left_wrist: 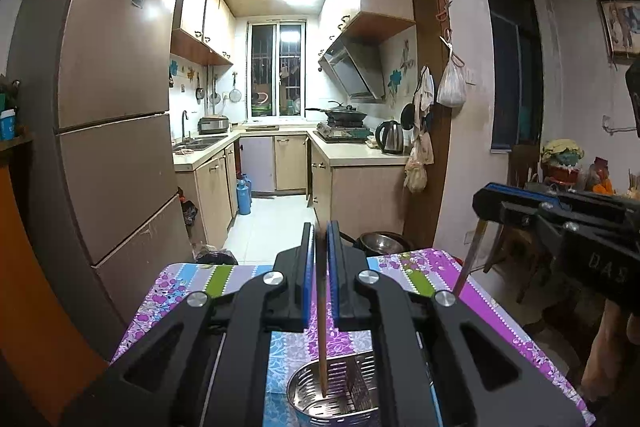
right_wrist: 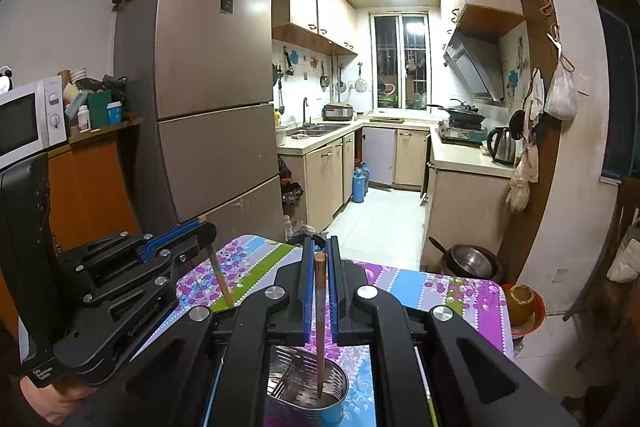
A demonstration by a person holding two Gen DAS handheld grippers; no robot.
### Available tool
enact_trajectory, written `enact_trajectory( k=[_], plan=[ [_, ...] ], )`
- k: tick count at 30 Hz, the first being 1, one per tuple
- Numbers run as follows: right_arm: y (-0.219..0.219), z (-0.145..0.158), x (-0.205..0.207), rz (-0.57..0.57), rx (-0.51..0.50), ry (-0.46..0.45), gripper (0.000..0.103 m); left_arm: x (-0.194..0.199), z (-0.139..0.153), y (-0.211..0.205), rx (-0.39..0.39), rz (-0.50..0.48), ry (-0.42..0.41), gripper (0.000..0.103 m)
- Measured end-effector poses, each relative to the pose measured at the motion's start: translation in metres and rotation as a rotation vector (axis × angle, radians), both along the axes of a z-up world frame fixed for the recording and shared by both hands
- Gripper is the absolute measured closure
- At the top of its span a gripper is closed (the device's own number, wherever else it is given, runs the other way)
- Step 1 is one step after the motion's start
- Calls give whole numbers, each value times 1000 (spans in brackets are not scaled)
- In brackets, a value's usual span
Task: Organize utensils
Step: 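Lower the chopsticks into the holder and open both tools, then move both tools back to the remaining chopsticks on the table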
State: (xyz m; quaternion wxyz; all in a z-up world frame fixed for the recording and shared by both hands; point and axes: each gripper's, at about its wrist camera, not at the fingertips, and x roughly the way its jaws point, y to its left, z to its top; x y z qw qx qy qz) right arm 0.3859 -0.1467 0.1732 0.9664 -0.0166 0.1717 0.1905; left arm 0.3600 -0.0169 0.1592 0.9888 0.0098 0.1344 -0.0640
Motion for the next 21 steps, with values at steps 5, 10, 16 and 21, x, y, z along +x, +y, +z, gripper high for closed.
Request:
enact_trajectory(
  k=[5,10,16,21],
  plan=[
    [-4,5,-12,-5,7,-19,95,-15,6,3,8,-3,-18,98],
    [-14,10,-50,11,29,-68,95,-71,3,12,17,-19,-43,94],
    [-40,-39,-158,73,77,-108,89,-172,-71,22,73,-87,-24,58],
    [-57,-151,-241,40,101,-13,89,-210,-163,27,20,-135,169,58]
  ],
)
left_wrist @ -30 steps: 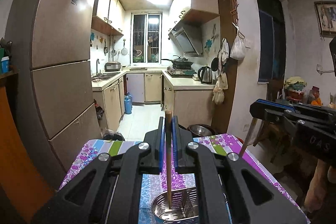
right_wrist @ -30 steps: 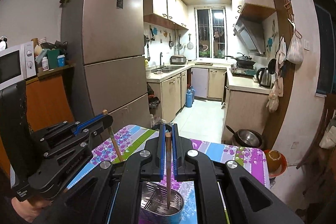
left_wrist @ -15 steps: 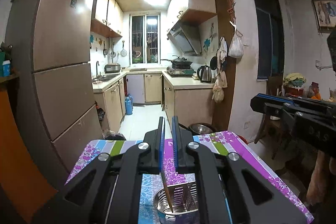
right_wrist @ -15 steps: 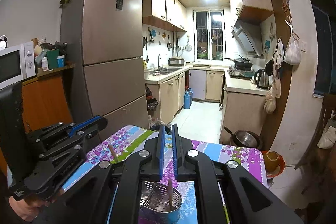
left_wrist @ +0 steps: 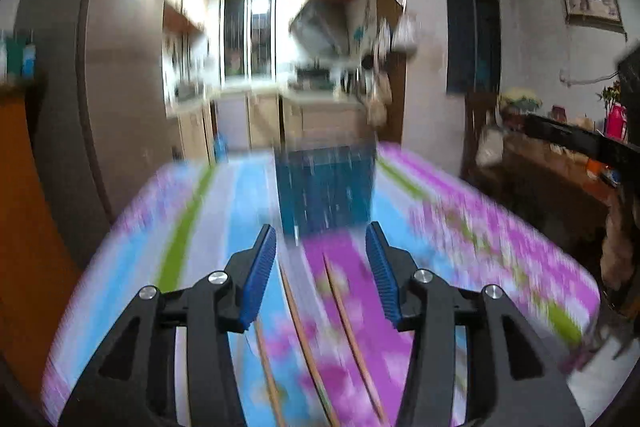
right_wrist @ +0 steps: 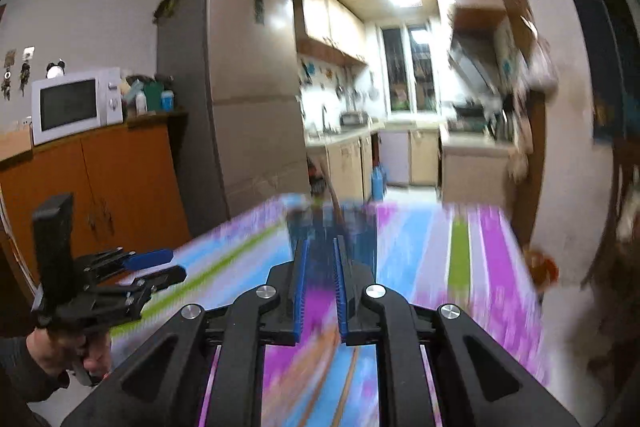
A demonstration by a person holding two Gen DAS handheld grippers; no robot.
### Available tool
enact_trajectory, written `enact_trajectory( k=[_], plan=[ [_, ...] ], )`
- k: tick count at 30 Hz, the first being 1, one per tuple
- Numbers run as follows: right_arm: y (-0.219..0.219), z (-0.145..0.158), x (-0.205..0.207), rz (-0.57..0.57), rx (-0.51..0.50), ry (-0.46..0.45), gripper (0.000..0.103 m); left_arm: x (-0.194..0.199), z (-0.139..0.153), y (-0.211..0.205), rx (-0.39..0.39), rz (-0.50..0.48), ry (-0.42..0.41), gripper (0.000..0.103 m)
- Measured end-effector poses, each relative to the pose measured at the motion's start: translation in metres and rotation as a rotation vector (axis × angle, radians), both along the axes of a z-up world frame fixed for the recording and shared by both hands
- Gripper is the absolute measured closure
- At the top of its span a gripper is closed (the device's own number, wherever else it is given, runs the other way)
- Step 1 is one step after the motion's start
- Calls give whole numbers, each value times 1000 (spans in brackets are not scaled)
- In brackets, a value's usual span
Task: Organize utensils
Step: 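Move both tools back to the remaining chopsticks on the table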
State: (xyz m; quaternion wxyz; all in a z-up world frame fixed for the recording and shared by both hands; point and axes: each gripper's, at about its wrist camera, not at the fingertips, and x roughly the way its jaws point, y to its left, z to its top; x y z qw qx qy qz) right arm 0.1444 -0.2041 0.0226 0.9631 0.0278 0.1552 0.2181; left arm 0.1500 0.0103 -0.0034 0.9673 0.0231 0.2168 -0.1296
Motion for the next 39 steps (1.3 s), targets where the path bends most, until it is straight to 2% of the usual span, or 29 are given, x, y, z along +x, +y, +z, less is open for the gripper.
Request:
enact_trajectory(
  k=[3,7,13,18,27,33,37,39],
  plan=[
    [-10,-56,-33,-55,26,65,89,-14,-44,-11,-2,-56,93,58],
    [-14,-98,-64,-102,0,105,89,-39,-79,-29,-1,-149,140,58],
    [-17,-106,-83,-116,-14,92,89,-51,-103,-53,22,-209,155,58],
    [-22,-112,-85,-115,-15,100,89,-54,-112,-58,30,-187,148,59],
    [-21,-124,-87,-114,-22,112,89,-47,-113,-61,24,-134,117,86],
    [-10,-150,-84,-97,-52,151,89,-49,-115,-64,50,-115,83,87],
    [-5,-157,-81,-96,-67,149,76,-53,-116,-65,55,-107,64,87],
    [-2,-157,-80,-91,-71,148,75,-54,-117,-65,52,-104,60,87]
  ],
)
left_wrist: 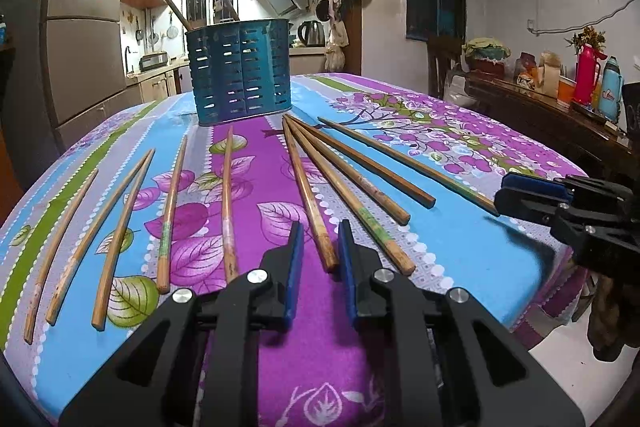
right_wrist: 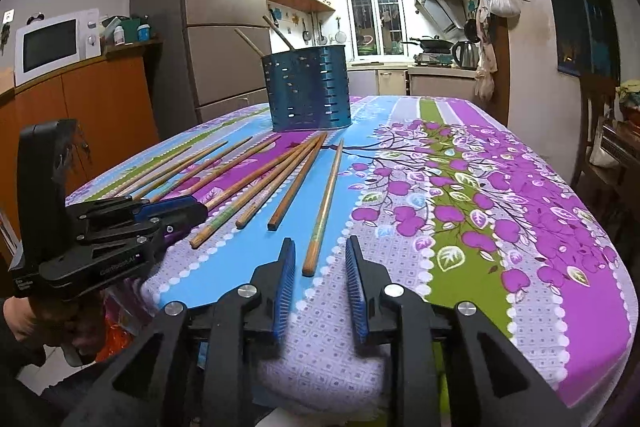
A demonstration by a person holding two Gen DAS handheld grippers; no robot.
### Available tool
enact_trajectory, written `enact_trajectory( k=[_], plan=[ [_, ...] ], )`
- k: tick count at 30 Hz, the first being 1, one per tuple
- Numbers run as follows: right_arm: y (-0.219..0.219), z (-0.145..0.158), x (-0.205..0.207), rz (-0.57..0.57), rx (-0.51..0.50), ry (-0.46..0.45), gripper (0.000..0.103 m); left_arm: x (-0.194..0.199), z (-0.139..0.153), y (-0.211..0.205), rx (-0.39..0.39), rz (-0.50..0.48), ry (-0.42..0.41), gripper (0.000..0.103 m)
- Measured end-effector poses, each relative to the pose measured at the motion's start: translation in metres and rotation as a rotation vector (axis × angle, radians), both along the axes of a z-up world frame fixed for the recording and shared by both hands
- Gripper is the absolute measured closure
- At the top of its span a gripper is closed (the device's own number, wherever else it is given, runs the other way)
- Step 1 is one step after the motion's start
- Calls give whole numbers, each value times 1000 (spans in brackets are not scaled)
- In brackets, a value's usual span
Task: Organize utensils
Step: 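Move both tools back to the remaining chopsticks on the table, then grasp a chopstick with the left tool while the right tool grasps another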
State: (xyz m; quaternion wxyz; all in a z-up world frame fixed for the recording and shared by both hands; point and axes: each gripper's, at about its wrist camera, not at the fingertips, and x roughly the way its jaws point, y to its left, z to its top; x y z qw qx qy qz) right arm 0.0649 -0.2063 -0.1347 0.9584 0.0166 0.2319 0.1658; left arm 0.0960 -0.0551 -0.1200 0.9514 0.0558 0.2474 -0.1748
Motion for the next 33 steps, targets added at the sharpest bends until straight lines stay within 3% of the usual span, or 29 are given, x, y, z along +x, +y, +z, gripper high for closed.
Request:
enact_trajectory(
  k=[6,11,18,23,33],
  plan=[
    [12,-5,3,-12,-56,-3,78,-5,-3,-2,0,16,-28,87],
    [9,-7,1,-42,-46,-20,94,-6,-3,-1,-5,34,-35,91],
    [1,-6,1,-78,9,-38,95,-4,0,1,-18,53,-28,95],
    [-8,16,-10,-91,5,-92,95,-8,11,5,-31,58,-52,96],
    [-14,88,-39,-65,-47,-268,95,-24,71,15,-85,55,-203,97]
  ],
)
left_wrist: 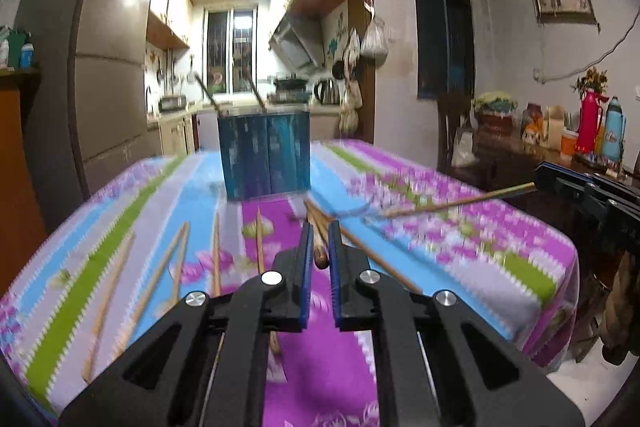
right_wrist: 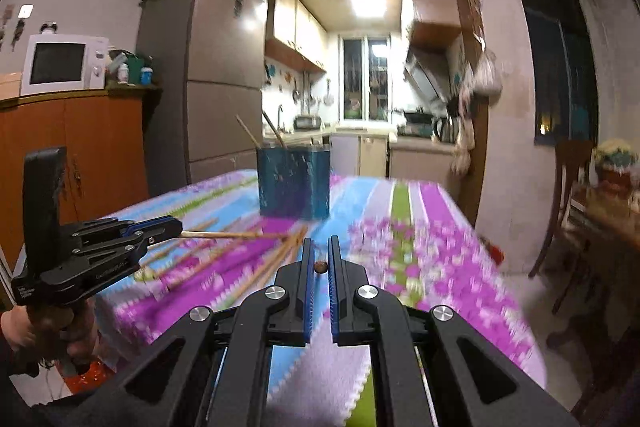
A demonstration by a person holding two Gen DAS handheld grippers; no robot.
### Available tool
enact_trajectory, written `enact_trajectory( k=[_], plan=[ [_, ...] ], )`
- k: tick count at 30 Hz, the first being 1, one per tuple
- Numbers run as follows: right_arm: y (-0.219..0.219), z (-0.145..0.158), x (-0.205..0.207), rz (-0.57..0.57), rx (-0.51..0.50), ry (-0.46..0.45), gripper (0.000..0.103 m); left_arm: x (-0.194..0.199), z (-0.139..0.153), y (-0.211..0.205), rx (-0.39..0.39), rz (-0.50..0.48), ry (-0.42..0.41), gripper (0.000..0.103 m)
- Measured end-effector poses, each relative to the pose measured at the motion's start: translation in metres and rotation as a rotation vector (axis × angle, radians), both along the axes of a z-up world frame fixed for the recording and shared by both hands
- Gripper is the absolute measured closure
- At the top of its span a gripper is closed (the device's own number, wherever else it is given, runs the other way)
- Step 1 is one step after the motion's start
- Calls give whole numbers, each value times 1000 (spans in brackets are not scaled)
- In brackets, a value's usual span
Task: Organize utensils
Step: 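Grasp a chopstick with the left tool while the right tool grasps another, then lift both chopsticks and carry them above the blue utensil holder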
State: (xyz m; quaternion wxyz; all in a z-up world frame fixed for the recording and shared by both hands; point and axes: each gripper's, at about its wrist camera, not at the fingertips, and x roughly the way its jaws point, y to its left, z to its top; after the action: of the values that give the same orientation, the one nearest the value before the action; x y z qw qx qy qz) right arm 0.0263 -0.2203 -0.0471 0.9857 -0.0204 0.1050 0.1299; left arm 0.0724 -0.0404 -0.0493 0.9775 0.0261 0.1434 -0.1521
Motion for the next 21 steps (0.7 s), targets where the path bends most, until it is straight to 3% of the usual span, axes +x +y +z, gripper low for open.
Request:
enact_trajectory(
  k=[7,10,21],
  plan=[
    [2,52,14,46,-36,-98,95,15,51,-4,-20,-2,-141,98],
    [-2,68,33,64,-29,-92,95,31,67,-8,-30,-5,-162,98],
    [-4,101,118,102,-36,25,95,93,94,-22,-35,-28,-134,98]
  ],
)
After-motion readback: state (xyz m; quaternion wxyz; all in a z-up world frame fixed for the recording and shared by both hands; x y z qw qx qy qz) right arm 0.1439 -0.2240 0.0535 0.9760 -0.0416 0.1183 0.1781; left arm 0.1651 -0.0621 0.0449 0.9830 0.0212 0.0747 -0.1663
